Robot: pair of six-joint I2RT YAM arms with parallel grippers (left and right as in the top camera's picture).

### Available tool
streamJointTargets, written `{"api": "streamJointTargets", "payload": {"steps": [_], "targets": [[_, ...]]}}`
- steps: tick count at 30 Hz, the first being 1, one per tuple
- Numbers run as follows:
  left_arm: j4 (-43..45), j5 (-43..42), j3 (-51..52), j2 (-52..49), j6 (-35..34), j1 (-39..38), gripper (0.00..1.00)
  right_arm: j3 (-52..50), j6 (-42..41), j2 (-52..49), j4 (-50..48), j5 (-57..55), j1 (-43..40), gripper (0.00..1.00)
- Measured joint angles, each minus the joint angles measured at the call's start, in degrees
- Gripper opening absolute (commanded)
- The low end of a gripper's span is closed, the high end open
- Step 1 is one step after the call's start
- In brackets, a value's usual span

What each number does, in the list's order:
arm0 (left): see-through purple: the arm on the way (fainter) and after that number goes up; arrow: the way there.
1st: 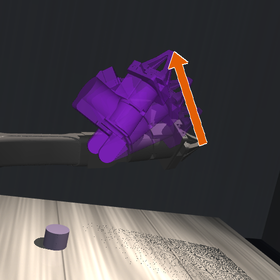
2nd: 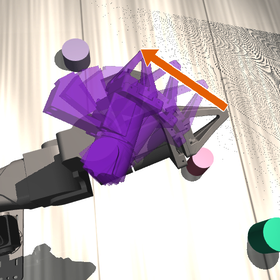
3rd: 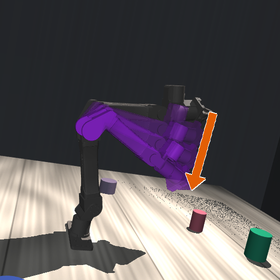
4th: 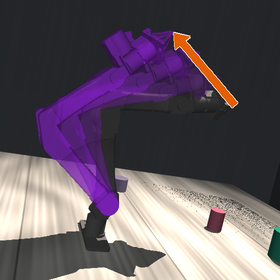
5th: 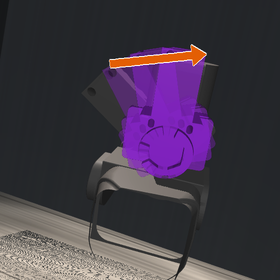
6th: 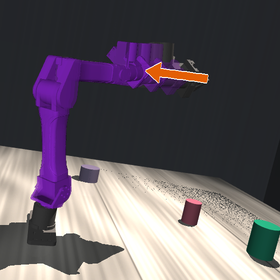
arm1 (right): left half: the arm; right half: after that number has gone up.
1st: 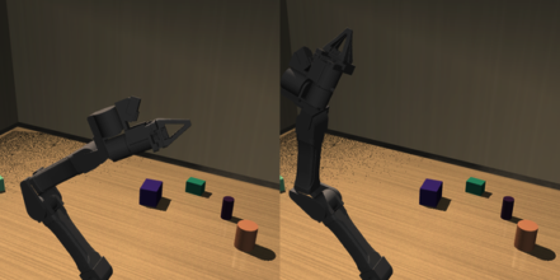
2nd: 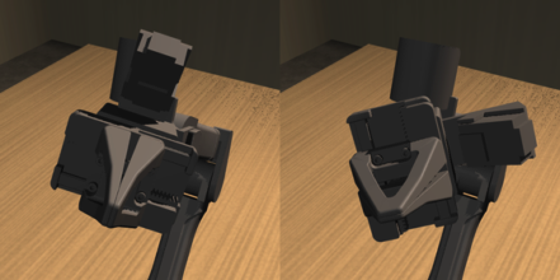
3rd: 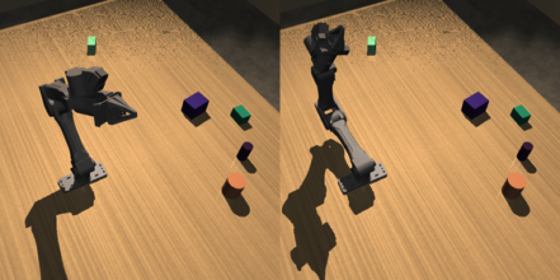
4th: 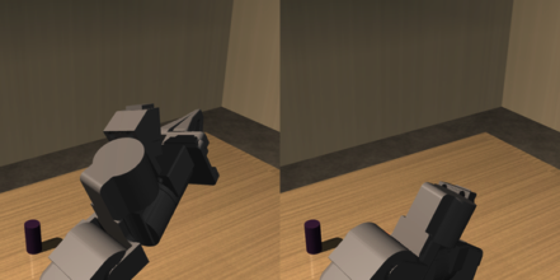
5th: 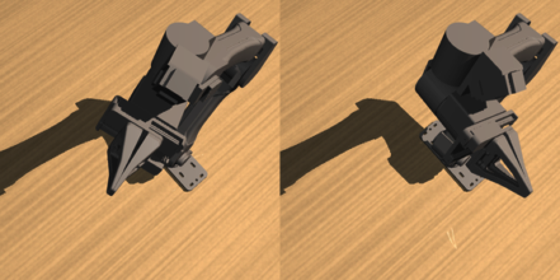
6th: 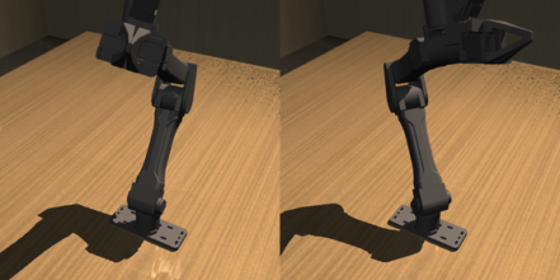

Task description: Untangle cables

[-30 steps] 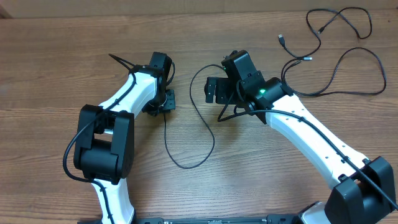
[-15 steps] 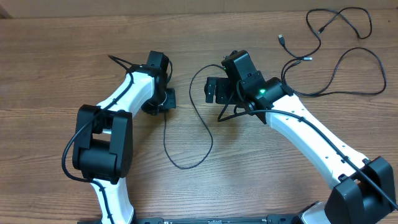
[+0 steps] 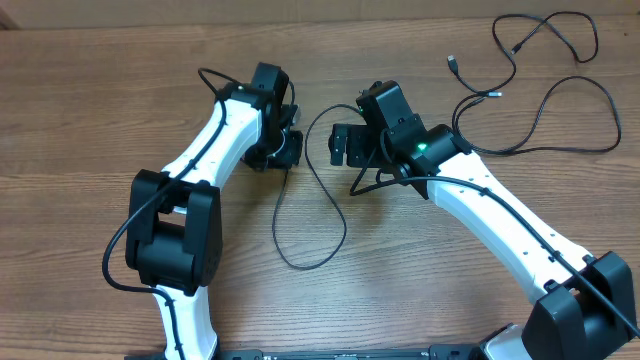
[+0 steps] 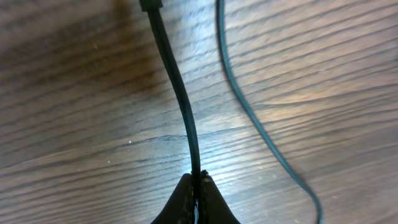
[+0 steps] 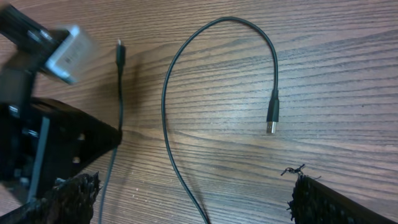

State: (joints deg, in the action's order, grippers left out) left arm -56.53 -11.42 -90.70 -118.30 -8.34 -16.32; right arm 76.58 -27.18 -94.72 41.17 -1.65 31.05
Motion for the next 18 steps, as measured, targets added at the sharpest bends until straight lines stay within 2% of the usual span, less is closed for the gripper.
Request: {"api": "streamJointTargets", "payload": {"steps": [6,13,15,17,18], "targets": [[-1.8,-3.3,-4.2,0.0,0.0,0.0,0.04,0.0,0.0,0.0,0.0,0.0,0.0,1.0],[4.6,-7.2,-4.4,0.0,-0.5,0.0,0.06,0.0,0.0,0.0,0.0,0.0,0.0,1.0],[6.0,-7.6,-4.4,0.0,-0.8,0.0,0.15,0.0,0.0,0.0,0.0,0.0,0.0,1.0],[6.8,-7.8,-4.4,0.0,-1.5,0.0,0.29,0.0,0.0,0.0,0.0,0.0,0.0,1.0],[6.9,-7.9,-4.4,0.0,-1.7,0.0,0.4,0.0,0.0,0.0,0.0,0.0,0.0,1.0]]}}
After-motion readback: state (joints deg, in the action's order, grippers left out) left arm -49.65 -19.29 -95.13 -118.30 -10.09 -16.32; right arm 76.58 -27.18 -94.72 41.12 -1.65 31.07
